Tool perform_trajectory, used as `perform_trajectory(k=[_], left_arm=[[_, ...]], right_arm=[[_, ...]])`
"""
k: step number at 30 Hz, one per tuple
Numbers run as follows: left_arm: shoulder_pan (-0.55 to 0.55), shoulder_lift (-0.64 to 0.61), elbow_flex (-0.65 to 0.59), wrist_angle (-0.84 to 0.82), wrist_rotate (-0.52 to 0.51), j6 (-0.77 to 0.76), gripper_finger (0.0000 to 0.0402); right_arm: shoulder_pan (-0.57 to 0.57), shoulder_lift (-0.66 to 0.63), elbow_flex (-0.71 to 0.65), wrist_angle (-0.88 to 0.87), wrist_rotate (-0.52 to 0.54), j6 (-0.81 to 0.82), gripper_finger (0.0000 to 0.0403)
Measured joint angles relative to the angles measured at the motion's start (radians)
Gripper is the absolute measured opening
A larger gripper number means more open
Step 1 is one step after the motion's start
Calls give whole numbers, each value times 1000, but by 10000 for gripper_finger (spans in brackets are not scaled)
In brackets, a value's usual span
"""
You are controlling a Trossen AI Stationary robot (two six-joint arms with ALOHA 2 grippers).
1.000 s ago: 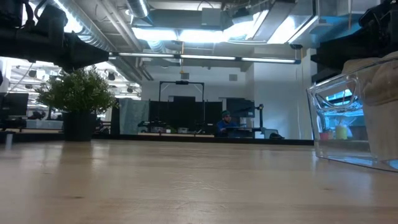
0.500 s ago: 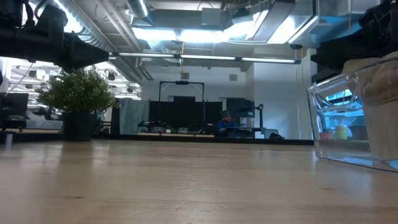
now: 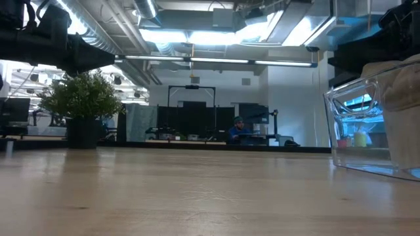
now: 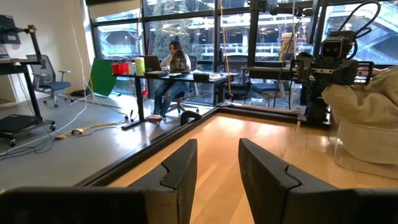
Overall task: Pick & Place hat
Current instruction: Return to Home Position
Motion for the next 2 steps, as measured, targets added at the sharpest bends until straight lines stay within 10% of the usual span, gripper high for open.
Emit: perform_trajectory(k=[2], left_arm=[[0,0,0,0,0,0,114]], right_arm=[[0,0,0,0,0,0,283]])
